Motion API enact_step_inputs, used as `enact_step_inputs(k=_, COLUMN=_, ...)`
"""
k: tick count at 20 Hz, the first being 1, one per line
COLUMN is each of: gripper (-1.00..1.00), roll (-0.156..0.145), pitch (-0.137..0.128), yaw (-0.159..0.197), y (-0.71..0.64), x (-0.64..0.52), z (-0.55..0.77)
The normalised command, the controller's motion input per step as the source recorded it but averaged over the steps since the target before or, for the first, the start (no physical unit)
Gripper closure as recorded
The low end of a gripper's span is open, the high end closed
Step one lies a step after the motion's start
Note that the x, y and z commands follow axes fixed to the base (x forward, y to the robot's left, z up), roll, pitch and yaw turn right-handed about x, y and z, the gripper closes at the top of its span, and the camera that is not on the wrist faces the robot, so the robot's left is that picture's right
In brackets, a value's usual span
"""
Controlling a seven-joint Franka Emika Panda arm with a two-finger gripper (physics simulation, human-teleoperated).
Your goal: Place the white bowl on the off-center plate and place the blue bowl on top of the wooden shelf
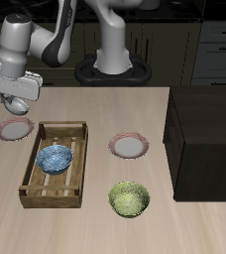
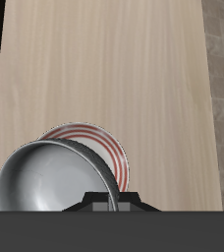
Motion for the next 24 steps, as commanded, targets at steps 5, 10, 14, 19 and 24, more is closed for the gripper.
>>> enact_step_inputs(k=5, gripper=1.0, roll=0.002, pitch=0.017, yaw=-0.003, y=0.06, x=0.04, z=-0.16)
enact_step_inputs(k=10, gripper=1.0, roll=-0.009, pitch=0.021, yaw=0.023, y=0.04, x=0.2, z=-0.19)
enact_step_inputs(k=14, gripper=1.0, roll=-0.046, pitch=0.041, yaw=-0.007, y=-0.13, x=0.15, z=-0.26)
enact_step_inputs(k=19, gripper=1.0, roll=-0.049, pitch=0.039, yaw=0.009, y=-0.04, x=0.0, z=-0.26)
enact_step_inputs(k=24, gripper=-1.0, roll=-0.004, pitch=0.042, yaw=0.003, y=0.11, x=-0.09, z=-0.19)
